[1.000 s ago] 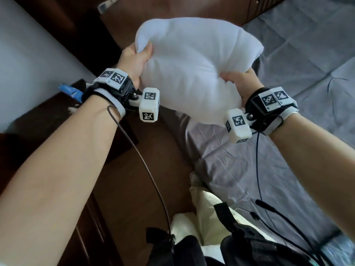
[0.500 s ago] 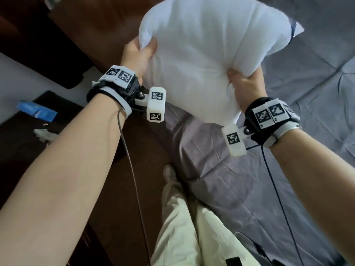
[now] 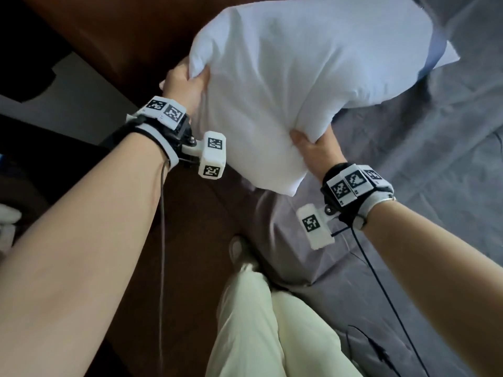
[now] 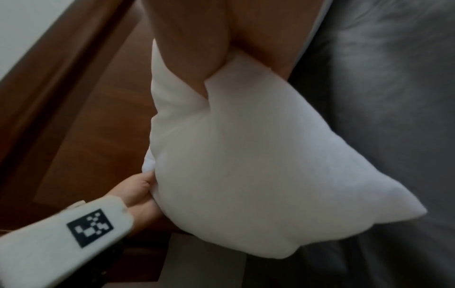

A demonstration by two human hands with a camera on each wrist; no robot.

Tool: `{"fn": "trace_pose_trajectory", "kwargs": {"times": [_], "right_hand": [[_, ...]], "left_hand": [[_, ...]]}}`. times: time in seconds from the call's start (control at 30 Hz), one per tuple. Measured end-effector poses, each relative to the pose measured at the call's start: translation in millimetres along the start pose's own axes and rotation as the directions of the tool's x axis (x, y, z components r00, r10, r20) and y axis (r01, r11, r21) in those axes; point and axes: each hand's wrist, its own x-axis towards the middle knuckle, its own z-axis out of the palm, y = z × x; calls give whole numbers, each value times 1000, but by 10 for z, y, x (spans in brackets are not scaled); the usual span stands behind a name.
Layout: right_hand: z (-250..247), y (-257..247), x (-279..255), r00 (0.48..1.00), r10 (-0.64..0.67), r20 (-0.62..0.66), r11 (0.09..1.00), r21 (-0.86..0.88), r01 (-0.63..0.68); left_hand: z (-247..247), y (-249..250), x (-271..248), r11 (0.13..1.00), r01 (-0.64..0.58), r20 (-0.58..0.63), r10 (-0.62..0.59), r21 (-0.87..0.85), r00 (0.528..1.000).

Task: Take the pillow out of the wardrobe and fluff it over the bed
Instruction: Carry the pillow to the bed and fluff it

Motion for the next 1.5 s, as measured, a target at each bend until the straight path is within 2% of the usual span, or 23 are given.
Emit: {"fn": "trace_pose_trajectory", "kwargs": {"times": [0.1, 0.2, 0.33, 0.4, 0.47, 0.57, 0.63, 0.7, 0.8, 0.87, 0.93, 1.0, 1.1, 1.2, 1.3, 1.37, 1.5], "right_hand": [[244, 166, -5, 996, 13, 93, 1000, 25, -15], [402, 337, -129, 971, 123, 204, 992, 4, -127], [435, 347, -320, 945, 216, 246, 974, 8, -225], [343, 294, -335, 913, 240, 329, 962, 42, -268], [189, 287, -285, 861, 305, 406, 936, 37, -349], [-103, 365, -86, 824, 448, 345, 836, 164, -523], [-332, 380, 69, 815, 512, 270, 782, 245, -573], [-558, 399, 231, 821, 539, 188, 731, 380, -567], [-736, 377, 383, 837, 534, 119, 729, 436, -527], [-744, 338, 446, 837, 532, 130, 713, 464, -525], [-725, 315, 514, 831, 532, 161, 699, 470, -539], [-686, 285, 578, 823, 549, 147, 703, 452, -549], [-665, 271, 714, 818, 574, 29, 758, 360, -544], [-685, 236, 849, 859, 510, -39, 834, 266, -483], [-793, 194, 909, 871, 483, -95, 862, 228, -453], [-915, 107, 856, 872, 467, -145, 877, 202, -436], [-1105, 20, 822, 888, 381, -258, 922, 176, -345]], "left_hand": [[-25, -220, 100, 998, 57, -29, -56, 34, 998], [-22, -412, 73, 993, 94, -37, -92, 64, 995], [-28, -657, -61, 988, 147, -53, -150, -48, 987], [-46, -696, -146, 971, 224, -88, -232, -88, 969], [-59, -655, -269, 921, 349, -125, -372, -171, 920], [10, -685, -397, 814, 500, -64, -539, -296, 840], [68, -707, -478, 747, 548, -29, -601, -377, 799], [107, -781, -501, 691, 583, 23, -637, -427, 771], [185, -1131, -315, 603, 644, 144, -668, -471, 731], [141, -878, -444, 596, 639, 226, -620, -487, 751], [144, -728, -514, 644, 600, 240, -562, -474, 792], [189, -715, -517, 666, 592, 211, -565, -454, 798], [255, -778, -451, 653, 579, 145, -594, -488, 791], [263, -638, -487, 691, 542, 62, -589, -478, 806], [255, -524, -512, 736, 478, 14, -538, -479, 843], [236, -393, -547, 724, 432, 18, -502, -538, 865], [248, -124, -498, 638, 364, 77, -432, -678, 899]]}}
